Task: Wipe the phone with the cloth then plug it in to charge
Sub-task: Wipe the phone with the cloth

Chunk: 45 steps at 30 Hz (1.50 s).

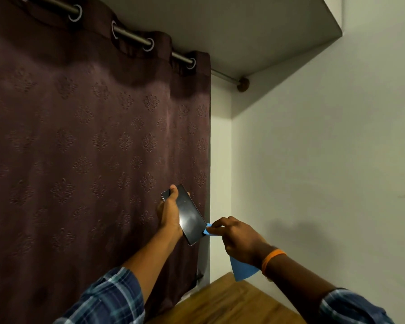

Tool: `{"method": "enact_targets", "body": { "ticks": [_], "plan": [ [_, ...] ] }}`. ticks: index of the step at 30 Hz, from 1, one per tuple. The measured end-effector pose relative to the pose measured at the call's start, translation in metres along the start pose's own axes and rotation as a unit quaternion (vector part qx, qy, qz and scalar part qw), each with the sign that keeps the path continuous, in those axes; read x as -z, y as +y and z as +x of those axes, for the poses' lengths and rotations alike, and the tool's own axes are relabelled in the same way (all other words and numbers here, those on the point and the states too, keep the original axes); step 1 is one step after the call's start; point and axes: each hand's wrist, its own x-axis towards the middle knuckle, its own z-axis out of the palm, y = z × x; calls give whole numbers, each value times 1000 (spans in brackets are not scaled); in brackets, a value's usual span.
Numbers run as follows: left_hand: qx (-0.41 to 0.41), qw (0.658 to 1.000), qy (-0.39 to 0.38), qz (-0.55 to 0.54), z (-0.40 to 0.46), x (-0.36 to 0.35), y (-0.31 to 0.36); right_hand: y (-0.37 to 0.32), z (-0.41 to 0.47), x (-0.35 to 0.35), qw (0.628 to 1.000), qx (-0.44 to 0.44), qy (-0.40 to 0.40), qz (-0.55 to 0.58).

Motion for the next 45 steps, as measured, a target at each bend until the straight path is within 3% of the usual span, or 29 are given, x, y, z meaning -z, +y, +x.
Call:
{"method": "enact_targets", "body": {
  "ticks": [5,11,14,17,20,21,22,23,25,26,27,31,35,38,42,45],
  "plan": [
    [15,997,-54,-56,-4,-7,-14,10,-6,5,1000,-7,-22,-8],
    [12,994,-105,-26,-13,-15,-20,5,12,23,984,-97,146,6],
    [-13,990,-111,82,-17,-19,-24,-12,34,39,979,-70,191,-19],
    [-71,975,-168,125,-25,-22,-27,-28,55,51,974,-40,217,-44],
    [-146,934,-182,270,-30,-31,-22,-39,69,54,976,-10,206,-74],
    [-206,917,-173,295,-31,-31,-22,-41,72,53,978,2,192,-80],
    [-211,931,-143,260,-32,-33,-23,-41,72,51,981,18,174,-88],
    [-177,948,-160,209,-32,-29,-21,-40,72,48,982,34,157,-100],
    [-235,886,-186,353,-28,-15,-23,-36,69,42,981,56,140,-125],
    [-202,886,-189,373,-21,-12,-29,-33,68,40,980,55,141,-129],
    [-165,908,-180,340,-20,-10,-30,-31,68,37,980,49,145,-127],
    [-155,949,-203,182,-27,-9,-26,-18,67,30,978,6,166,-128],
    [-151,951,-195,186,-23,1,-26,-5,65,27,975,-27,152,-161],
    [-113,971,-156,145,-21,3,-24,-4,63,22,975,-59,150,-150],
    [28,974,-222,18,-11,7,-17,-17,63,22,967,-108,232,-8],
    [109,962,-244,-51,-6,13,-13,-34,68,25,976,-64,209,3]
  ]
}}
